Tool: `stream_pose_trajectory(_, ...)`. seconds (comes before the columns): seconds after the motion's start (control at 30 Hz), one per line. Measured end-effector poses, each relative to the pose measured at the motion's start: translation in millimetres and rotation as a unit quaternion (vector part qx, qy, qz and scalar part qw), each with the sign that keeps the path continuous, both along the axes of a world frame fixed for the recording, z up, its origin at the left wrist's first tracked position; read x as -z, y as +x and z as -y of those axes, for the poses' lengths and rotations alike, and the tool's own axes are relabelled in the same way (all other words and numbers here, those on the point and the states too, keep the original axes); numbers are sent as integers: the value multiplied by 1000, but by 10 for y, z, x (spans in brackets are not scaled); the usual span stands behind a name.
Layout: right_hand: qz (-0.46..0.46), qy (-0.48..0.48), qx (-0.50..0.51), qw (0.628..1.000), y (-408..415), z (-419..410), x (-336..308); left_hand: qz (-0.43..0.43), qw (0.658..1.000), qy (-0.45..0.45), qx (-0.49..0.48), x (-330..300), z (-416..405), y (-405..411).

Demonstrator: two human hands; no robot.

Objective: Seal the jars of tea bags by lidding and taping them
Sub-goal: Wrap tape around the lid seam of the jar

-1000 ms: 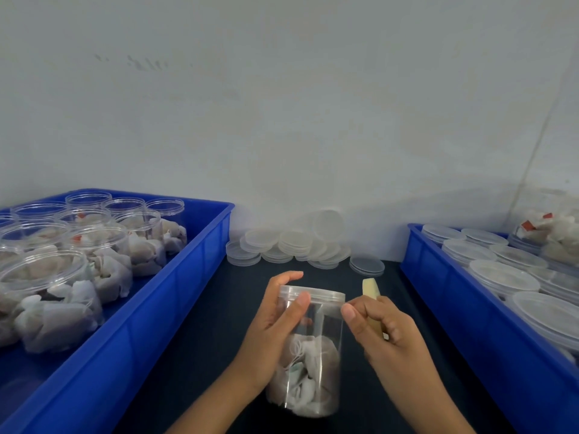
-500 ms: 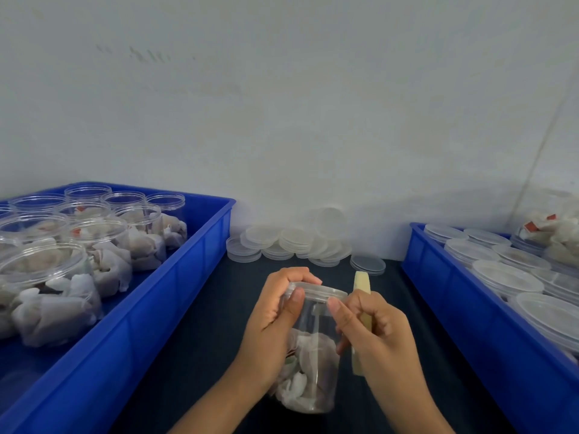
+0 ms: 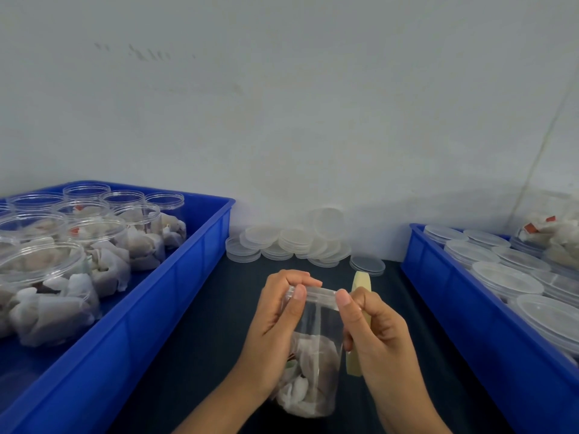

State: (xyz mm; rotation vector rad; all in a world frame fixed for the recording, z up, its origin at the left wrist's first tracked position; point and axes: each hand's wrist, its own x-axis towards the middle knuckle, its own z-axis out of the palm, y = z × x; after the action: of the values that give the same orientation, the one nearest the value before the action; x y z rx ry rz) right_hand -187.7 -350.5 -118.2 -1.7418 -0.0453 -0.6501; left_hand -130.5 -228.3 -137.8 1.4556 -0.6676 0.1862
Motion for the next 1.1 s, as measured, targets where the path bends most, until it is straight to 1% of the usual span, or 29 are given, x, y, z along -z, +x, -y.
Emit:
stream_pose_trajectory(0.27, -6, -12, -4, 1000, 0, 5, -24, 23, 1000, 12, -9, 15, 15, -12)
stream_pose_trajectory(0.53, -13, -15, -4, 1000, 4, 22, -27, 22, 999, 27, 9, 1, 16, -13)
stream_pose_trajectory(0.9, -34, -25, -13, 999, 3, 54, -13, 24, 999, 25, -5, -5, -1, -4)
stream_pose_trajectory(1.0, -58, -42, -11, 997, 1, 97, -17, 13, 1000, 22, -3, 0, -19, 1)
stream_pose_trajectory(1.1, -48, -85, 3, 995, 1, 132, -20, 11, 1000, 21, -5, -1, -20, 9)
